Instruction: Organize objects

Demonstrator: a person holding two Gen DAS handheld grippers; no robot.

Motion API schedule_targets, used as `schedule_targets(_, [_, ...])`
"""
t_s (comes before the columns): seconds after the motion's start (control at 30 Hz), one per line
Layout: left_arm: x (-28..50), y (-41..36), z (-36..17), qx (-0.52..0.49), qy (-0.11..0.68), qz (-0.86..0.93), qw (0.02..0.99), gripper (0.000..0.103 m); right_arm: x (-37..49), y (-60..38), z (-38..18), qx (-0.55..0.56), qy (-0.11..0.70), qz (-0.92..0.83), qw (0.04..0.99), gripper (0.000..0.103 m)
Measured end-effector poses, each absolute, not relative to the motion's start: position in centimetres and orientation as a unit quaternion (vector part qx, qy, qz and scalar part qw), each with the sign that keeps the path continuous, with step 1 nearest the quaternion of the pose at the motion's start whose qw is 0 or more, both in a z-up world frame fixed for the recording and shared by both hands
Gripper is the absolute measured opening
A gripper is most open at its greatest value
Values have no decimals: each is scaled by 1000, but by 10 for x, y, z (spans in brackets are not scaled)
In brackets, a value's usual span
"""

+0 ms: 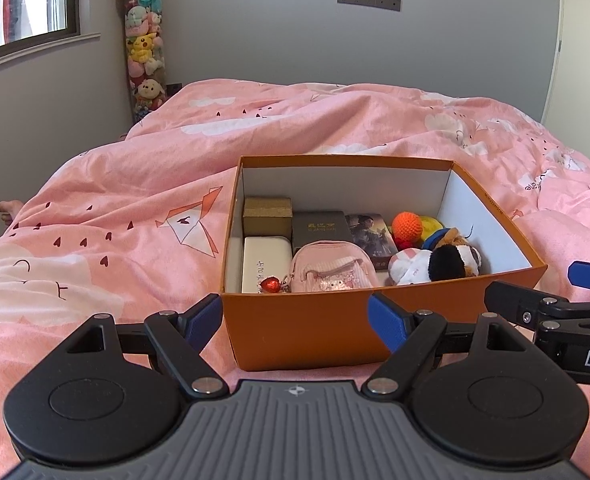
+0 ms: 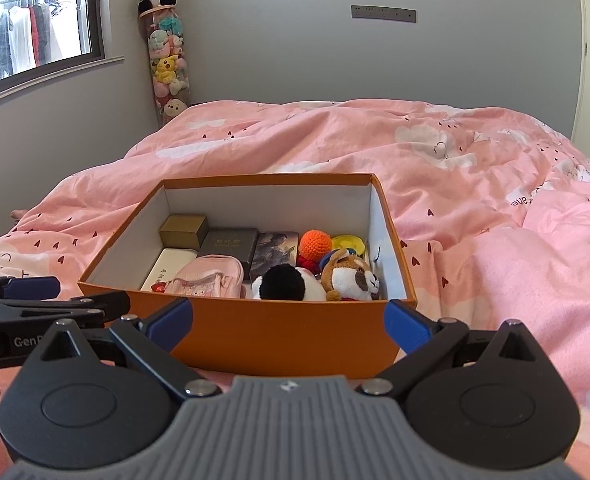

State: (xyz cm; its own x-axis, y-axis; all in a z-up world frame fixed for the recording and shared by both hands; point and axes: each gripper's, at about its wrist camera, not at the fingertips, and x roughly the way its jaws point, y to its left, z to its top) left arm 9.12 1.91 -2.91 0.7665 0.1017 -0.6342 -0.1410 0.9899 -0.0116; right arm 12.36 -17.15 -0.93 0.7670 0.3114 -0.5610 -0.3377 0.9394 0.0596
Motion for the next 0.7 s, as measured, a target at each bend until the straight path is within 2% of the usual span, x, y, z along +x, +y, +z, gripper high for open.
schedule_targets(0.7, [90,17,-29,-28,337,58,939,95,123,-168,-12,-27,300,177,937,102])
